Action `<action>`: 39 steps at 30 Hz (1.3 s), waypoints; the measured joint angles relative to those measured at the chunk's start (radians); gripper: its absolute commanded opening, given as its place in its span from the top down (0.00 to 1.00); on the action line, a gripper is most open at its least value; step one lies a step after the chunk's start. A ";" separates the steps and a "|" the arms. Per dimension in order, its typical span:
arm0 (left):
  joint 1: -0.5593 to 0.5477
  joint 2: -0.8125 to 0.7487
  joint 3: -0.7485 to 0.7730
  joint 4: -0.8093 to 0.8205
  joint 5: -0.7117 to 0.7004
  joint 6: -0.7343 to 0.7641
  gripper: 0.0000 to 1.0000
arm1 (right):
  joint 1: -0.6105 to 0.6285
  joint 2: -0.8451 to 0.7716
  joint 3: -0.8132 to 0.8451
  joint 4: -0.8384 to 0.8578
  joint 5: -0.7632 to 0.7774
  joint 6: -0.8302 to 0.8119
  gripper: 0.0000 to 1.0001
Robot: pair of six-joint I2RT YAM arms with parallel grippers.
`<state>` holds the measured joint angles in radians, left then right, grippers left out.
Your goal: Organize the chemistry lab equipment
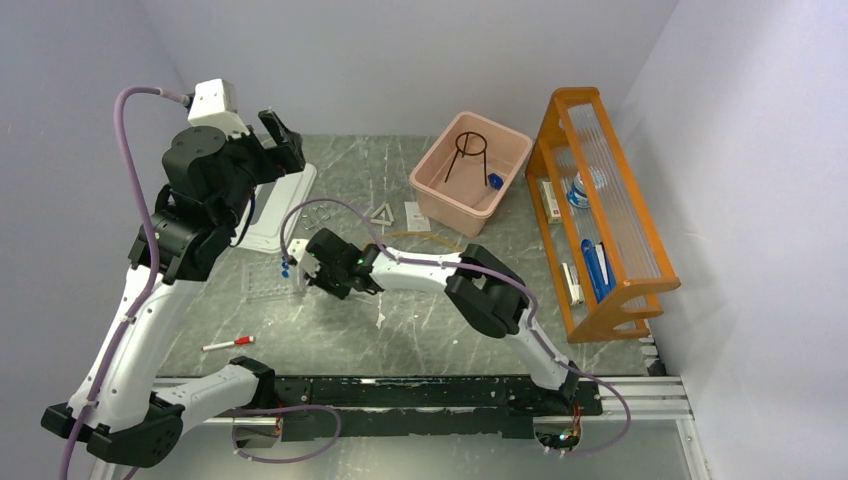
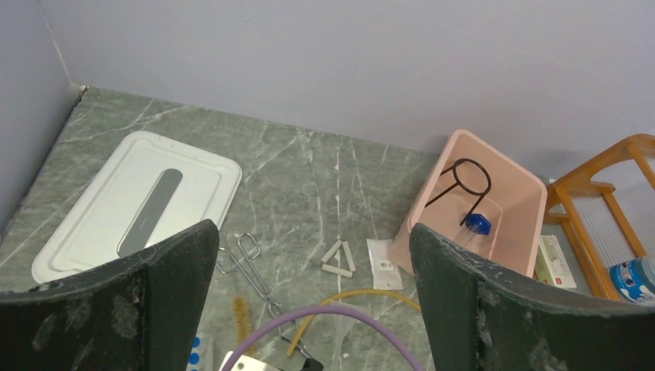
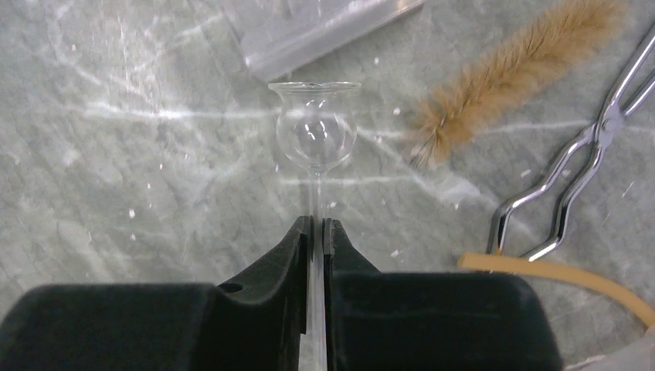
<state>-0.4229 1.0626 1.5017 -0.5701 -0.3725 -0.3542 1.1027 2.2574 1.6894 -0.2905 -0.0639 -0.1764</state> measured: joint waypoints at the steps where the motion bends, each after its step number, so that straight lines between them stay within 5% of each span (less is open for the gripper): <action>1: 0.000 0.000 0.000 0.000 0.000 0.000 0.04 | 0.000 -0.006 -0.012 0.005 0.000 0.000 0.94; 13: 0.000 -0.002 -0.003 0.001 0.000 0.000 0.04 | -0.035 -0.264 -0.236 0.073 -0.027 0.100 0.96; 27: 0.000 -0.059 -0.082 0.076 0.048 0.000 0.05 | -0.272 -0.668 -0.364 0.291 -0.002 0.321 0.95; 32: 0.000 -0.060 -0.104 0.116 0.118 0.007 0.05 | -0.364 -0.755 -0.360 0.317 0.066 0.345 0.95; 39: 0.000 -0.061 -0.180 0.155 0.174 0.011 0.06 | -0.513 -0.762 -0.302 0.227 0.370 0.535 0.95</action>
<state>-0.4229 1.0016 1.3220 -0.4149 -0.1989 -0.3435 0.5900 1.4952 1.3876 -0.0631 0.3065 0.3588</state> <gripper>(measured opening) 0.944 0.102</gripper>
